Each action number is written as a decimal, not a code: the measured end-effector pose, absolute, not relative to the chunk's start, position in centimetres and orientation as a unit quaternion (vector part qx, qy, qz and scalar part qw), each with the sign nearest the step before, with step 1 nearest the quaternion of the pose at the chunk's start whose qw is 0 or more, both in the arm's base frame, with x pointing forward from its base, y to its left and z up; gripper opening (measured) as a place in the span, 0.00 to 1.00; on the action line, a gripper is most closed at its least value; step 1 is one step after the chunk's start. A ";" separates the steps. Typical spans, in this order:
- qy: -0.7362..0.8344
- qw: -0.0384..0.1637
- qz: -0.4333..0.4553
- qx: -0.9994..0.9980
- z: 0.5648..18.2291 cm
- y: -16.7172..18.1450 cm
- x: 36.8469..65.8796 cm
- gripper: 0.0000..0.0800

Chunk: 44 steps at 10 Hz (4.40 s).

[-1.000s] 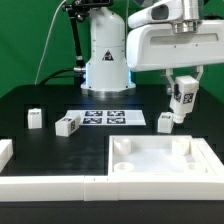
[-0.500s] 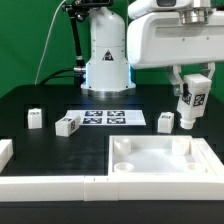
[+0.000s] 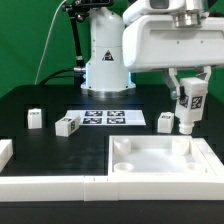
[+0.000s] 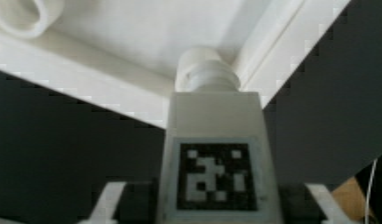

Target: Assemble one leg

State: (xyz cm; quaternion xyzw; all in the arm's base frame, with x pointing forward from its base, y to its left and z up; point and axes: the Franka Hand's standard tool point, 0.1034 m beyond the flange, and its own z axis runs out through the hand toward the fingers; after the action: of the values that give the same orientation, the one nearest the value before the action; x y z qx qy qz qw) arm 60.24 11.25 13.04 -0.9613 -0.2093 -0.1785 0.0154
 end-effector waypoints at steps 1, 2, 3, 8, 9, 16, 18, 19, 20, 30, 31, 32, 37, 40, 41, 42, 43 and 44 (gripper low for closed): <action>-0.209 0.016 -0.180 -0.961 13.1 11.3 61.6 0.37; -0.211 0.015 -0.185 -0.960 13.0 11.2 62.7 0.37; -0.212 0.015 -0.186 -0.959 12.6 11.0 63.4 0.37; -0.208 0.020 -0.177 -0.962 9.7 11.3 63.6 0.37; -0.209 0.021 -0.174 -0.962 9.2 11.4 63.4 0.37; -0.211 0.022 -0.180 -0.961 8.0 11.8 63.3 0.37; -0.210 0.023 -0.181 -0.961 7.5 11.9 63.2 0.37; -0.210 0.023 -0.184 -0.960 7.5 11.9 63.3 0.37; -0.210 0.022 -0.189 -0.959 7.5 11.9 63.3 0.37; -0.210 0.022 -0.191 -0.959 7.4 11.9 63.1 0.81; -0.210 0.022 -0.191 -0.959 7.4 11.9 63.1 0.81; -0.210 0.022 -0.190 -0.959 7.5 11.8 63.1 0.81; -0.203 0.026 -0.091 -0.975 8.2 11.6 61.6 0.81; -0.205 0.031 -0.016 -0.978 8.6 12.5 61.6 0.81; -0.205 0.032 -0.017 -0.978 8.6 12.4 61.6 0.81; -0.205 0.032 -0.017 -0.978 8.6 12.5 61.6 0.81; -0.205 0.032 -0.017 -0.978 8.6 12.5 61.6 0.81; -0.205 0.032 -0.017 -0.978 8.6 12.4 61.6 0.81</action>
Offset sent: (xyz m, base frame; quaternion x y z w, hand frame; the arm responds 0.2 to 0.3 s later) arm 0.0331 -0.0011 -0.0095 0.0089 0.0177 -0.0055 0.9998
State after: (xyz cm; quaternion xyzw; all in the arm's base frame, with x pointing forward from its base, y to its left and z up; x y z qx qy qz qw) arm 61.56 12.45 8.57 -0.9781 -0.2048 -0.0172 0.0316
